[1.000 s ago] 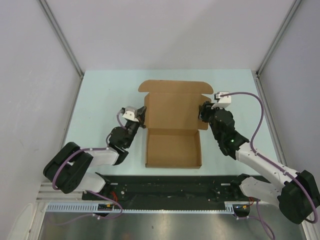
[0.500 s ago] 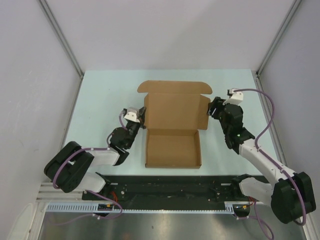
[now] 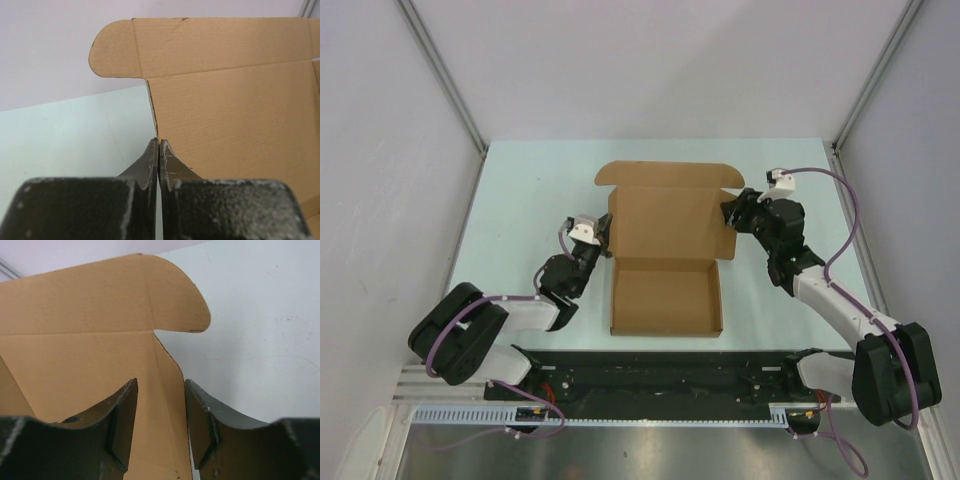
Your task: Fold the paper box
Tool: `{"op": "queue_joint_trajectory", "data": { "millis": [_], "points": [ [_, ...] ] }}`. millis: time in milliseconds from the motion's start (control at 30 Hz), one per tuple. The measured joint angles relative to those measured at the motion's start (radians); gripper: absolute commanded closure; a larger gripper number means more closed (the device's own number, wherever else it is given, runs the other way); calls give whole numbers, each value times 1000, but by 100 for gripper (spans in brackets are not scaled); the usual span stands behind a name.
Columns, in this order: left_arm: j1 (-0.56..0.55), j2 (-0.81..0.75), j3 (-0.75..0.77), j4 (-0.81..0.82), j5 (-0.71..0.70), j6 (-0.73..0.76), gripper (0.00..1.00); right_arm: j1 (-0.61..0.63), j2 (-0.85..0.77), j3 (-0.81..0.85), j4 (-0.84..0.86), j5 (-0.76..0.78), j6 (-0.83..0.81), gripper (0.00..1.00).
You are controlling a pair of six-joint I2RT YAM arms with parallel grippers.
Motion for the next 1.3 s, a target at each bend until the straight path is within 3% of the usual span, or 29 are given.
{"op": "queue_joint_trajectory", "data": {
  "millis": [133, 333, 533, 600, 733, 833, 1100, 1300],
  "points": [
    [0, 0, 0, 0, -1, 1, 99, -11, 30, 20, 11, -42, 8, 69],
    [0, 5, 0, 0, -5, 6, 98, -19, 71, 21, 10, -70, 11, 68],
    [0, 6, 0, 0, -10, 6, 94, -19, 102, 21, 11, -75, 11, 81],
    [0, 6, 0, 1, -12, 6, 87, -19, 104, 21, 14, -79, 11, 88],
    [0, 6, 0, 0, -27, 8, 59, -17, 103, 21, 18, -86, 10, 93],
    [-1, 6, 0, 0, -37, 11, 50, -17, 100, 21, 15, -86, 3, 94],
    [4, -24, 1, 1, -54, 12, 44, -14, 78, 21, 6, -85, -6, 95],
    [94, -30, 30, -1, -11, -60, 43, -10, 76, 21, 4, -86, -13, 96]
  ]
}}
